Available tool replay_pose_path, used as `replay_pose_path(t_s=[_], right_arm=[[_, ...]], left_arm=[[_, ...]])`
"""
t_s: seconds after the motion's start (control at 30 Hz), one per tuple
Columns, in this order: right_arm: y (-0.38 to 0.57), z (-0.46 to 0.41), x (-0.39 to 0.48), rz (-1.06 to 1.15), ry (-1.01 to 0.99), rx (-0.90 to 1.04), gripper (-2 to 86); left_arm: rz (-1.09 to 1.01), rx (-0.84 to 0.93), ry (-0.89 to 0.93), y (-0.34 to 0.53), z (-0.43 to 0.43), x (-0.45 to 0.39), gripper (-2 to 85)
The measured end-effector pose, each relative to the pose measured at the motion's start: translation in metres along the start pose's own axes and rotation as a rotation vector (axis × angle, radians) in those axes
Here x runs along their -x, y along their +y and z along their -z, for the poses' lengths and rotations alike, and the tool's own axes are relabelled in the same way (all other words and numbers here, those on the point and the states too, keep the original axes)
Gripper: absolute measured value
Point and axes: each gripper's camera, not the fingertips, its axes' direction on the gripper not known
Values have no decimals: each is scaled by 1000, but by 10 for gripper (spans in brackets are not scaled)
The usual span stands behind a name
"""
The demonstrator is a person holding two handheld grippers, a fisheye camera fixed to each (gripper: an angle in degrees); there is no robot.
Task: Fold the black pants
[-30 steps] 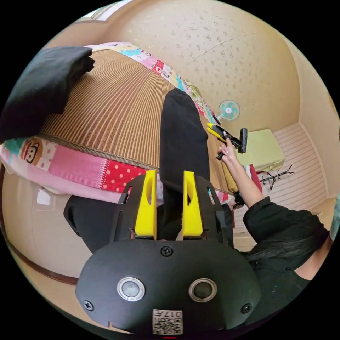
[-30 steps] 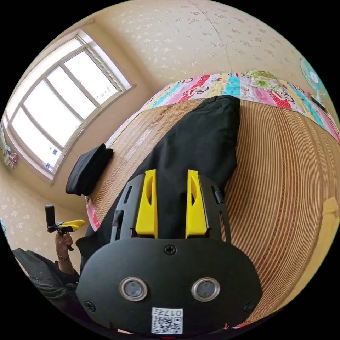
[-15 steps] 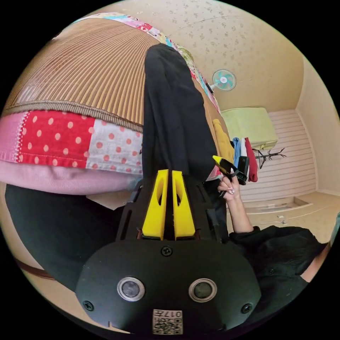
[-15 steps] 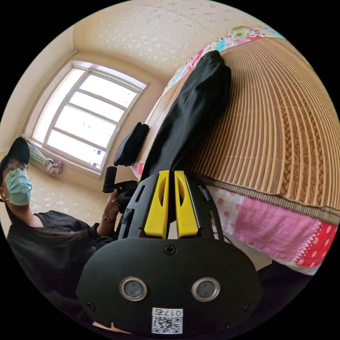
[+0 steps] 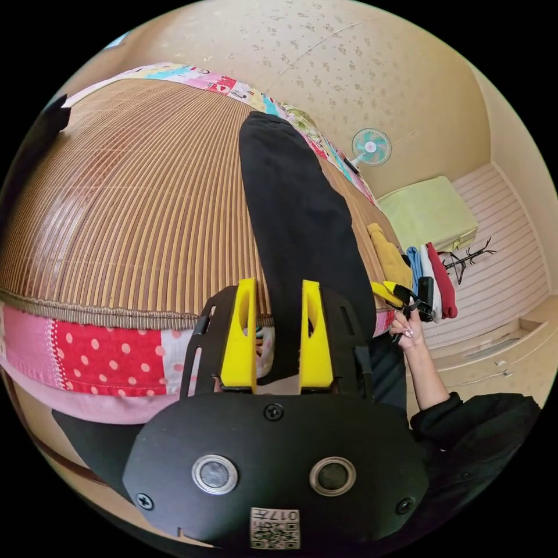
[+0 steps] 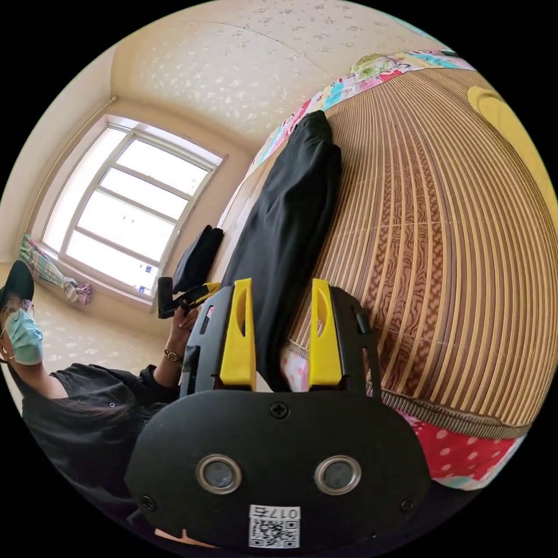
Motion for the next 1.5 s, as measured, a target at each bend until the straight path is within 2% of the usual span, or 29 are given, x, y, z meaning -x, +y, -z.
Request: replay_pose_path(t_s=[0.1,0.17,0.3,0.37,0.47,0.53,0.57,0.63,0.7,0.83,0.9,0.97,1.07,1.13,1.23,1.37,1.43,1.5], right_arm=[[7,0,-6,-20,-98,-34,130],[2,-1,-9,-36,-66,-9,120],[-24,-22,-24,-66,-163,161,74],[-22,-19,-19,-44,-145,159,52],[-1,21,15,95,-198,54,30],[27,63,46,233,-355,-29,21],[34,74,54,267,-393,-49,19],[54,126,100,454,-503,-131,15],[61,166,151,636,-518,-197,14],[54,243,248,886,-459,-395,12],[39,264,273,941,-439,-450,12],[12,278,285,902,-408,-463,12],[-46,287,288,856,-273,-454,11],[-104,277,276,745,-103,-425,11],[-159,260,255,663,30,-426,11],[-178,238,228,656,95,-433,11],[-165,213,195,600,110,-370,12],[-136,186,161,584,113,-311,13]], left_arm=[[9,-30,26,19,-2,-7,108],[11,-49,-1,27,-1,-10,94],[58,36,40,15,-9,0,68],[38,89,64,12,-12,4,52],[23,82,269,26,11,12,27],[-110,-9,470,52,49,-1,17],[-148,-40,513,59,62,-6,16],[-291,-211,682,88,122,-33,11],[-423,-339,763,101,169,-66,10],[-750,-655,673,119,265,-168,9],[-772,-721,697,108,287,-195,8],[-728,-741,677,86,294,-215,8],[-649,-704,586,28,283,-232,7],[-536,-597,557,-32,259,-230,7],[-460,-497,449,-92,224,-231,8],[-490,-478,365,-112,190,-229,10],[-484,-420,365,-99,158,-212,13],[-463,-352,273,-73,121,-194,16]])
